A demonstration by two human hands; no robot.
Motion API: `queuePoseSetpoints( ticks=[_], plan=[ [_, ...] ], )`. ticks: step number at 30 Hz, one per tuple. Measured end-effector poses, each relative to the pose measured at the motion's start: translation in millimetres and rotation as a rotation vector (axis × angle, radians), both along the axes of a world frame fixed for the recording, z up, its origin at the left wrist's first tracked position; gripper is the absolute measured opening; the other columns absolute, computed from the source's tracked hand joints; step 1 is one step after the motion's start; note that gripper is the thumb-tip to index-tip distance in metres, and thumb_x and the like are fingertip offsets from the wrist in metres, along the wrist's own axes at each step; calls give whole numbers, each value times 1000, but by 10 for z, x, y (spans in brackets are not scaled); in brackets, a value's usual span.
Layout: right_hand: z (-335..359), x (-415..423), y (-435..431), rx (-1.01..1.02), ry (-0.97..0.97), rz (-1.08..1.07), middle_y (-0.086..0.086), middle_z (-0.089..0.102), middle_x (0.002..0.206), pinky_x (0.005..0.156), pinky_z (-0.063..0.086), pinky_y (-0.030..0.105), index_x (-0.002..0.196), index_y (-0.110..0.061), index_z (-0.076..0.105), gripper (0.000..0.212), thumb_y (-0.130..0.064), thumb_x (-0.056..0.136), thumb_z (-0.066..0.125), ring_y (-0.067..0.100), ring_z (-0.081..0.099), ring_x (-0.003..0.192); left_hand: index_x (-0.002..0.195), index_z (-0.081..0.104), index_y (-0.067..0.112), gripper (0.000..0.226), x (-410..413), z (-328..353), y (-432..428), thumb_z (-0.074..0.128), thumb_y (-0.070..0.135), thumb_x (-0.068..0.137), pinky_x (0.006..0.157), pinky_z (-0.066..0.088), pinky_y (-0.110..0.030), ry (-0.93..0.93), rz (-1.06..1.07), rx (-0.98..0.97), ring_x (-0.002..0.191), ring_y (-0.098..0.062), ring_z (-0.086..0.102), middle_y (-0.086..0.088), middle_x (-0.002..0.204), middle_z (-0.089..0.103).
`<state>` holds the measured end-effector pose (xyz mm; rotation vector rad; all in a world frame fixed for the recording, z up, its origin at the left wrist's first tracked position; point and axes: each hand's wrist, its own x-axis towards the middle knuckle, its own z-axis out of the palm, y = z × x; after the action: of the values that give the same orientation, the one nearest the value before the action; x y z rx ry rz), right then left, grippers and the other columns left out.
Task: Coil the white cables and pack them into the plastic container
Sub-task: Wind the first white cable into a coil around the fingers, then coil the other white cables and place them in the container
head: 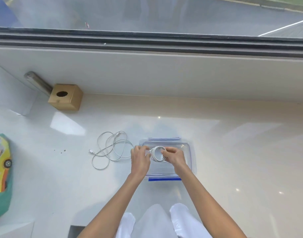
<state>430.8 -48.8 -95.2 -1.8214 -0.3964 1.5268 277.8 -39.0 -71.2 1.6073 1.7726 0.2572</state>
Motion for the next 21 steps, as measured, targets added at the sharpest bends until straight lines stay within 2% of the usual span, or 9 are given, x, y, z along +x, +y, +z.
queuePoseSetpoints(
  ticks=[3,8,14,17,21],
  plan=[
    [-206,-6,134,-41,35,9,6,76,94,79,59,28,99,-7,76,18,-9,82,80,18,69,84,137,50,18,45,21,-82,86,57,7,94,93,39,-36,111,57,65,108,-31,44,-12,124,49],
    [-426,-53,292,-71,13,41,9,74,100,88,59,37,105,-2,74,24,-7,82,80,20,67,89,145,38,18,58,81,-163,181,53,4,92,90,40,-40,162,158,26,114,-32,42,-10,131,42],
    [-573,-254,409,-107,-76,48,11,75,107,96,55,42,109,-5,74,28,-13,83,80,25,67,96,142,44,18,64,-48,-245,225,41,-9,84,90,42,-38,61,178,-20,115,-32,43,-11,128,45],
    [-598,-349,418,-117,-142,2,4,75,106,98,53,38,107,-12,73,25,-17,83,79,21,68,95,139,47,19,62,-111,-270,261,40,-9,85,87,39,-32,26,178,-16,116,-30,44,-10,125,48],
    [-585,-406,396,-105,-180,-40,6,73,112,99,51,35,114,-10,70,33,-21,84,79,21,67,101,138,48,20,63,-143,-286,256,41,-10,84,85,41,-35,14,169,-16,113,-30,45,-8,124,49]
  ],
)
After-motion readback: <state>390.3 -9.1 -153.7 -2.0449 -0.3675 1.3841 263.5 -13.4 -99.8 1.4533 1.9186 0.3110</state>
